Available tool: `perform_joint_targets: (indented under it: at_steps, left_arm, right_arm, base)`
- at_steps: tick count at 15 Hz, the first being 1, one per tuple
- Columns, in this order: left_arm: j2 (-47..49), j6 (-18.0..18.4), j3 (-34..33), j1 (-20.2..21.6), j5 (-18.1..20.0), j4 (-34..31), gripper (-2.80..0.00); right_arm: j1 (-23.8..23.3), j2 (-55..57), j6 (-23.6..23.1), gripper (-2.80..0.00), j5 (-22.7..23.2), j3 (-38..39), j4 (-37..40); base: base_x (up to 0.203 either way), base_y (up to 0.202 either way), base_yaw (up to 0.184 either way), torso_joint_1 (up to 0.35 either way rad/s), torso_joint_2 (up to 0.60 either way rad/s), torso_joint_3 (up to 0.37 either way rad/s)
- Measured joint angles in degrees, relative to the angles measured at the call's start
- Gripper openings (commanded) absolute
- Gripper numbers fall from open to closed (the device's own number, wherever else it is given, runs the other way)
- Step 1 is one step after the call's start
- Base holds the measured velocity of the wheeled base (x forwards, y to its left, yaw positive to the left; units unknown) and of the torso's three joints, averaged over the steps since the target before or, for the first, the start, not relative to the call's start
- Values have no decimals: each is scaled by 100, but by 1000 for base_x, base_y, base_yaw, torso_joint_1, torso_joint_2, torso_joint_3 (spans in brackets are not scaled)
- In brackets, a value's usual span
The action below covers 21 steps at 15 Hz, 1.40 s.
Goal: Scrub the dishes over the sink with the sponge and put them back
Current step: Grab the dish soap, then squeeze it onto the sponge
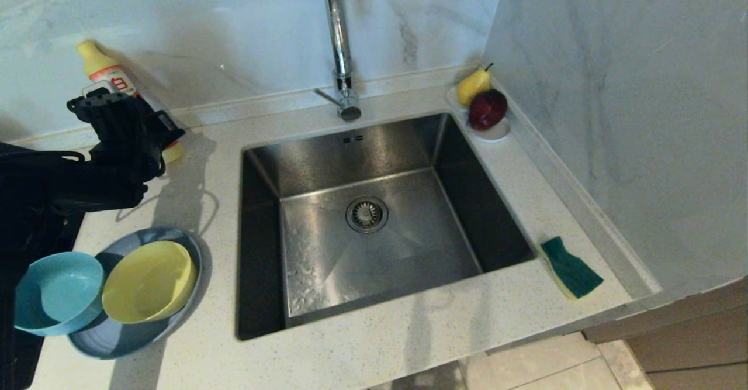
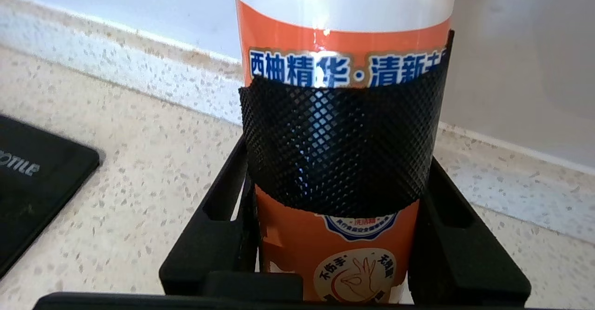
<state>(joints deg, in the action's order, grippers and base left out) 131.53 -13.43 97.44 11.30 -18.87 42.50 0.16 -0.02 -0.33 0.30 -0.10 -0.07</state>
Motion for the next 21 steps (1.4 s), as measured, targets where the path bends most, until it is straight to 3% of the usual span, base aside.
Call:
perform_joint_targets:
  at_steps: [7, 14, 17, 21]
  left_arm:
    - [-1196, -403, -243, -69, -145, -869, -280]
    - [-2951, -327, -618, -537, -238, -1560, -280]
    - [-3906, -74, -762, -966, -224, -2187, -280]
    - [-5186, 937, -1172, -2028, -139, -2700, -280]
  right_arm:
    - [0, 0, 1, -280, 1, 0, -2]
    - [0, 0, 0, -280, 2, 0, -1]
    - [0, 0, 0, -280, 2, 0, 0]
    - [0, 0, 1, -280, 2, 0, 0]
  base:
    - [0, 0, 0, 0, 0, 0]
    - [0, 0, 0, 0, 0, 0]
    - [0, 0, 0, 0, 0, 0]
    - [0, 0, 0, 0, 0, 0]
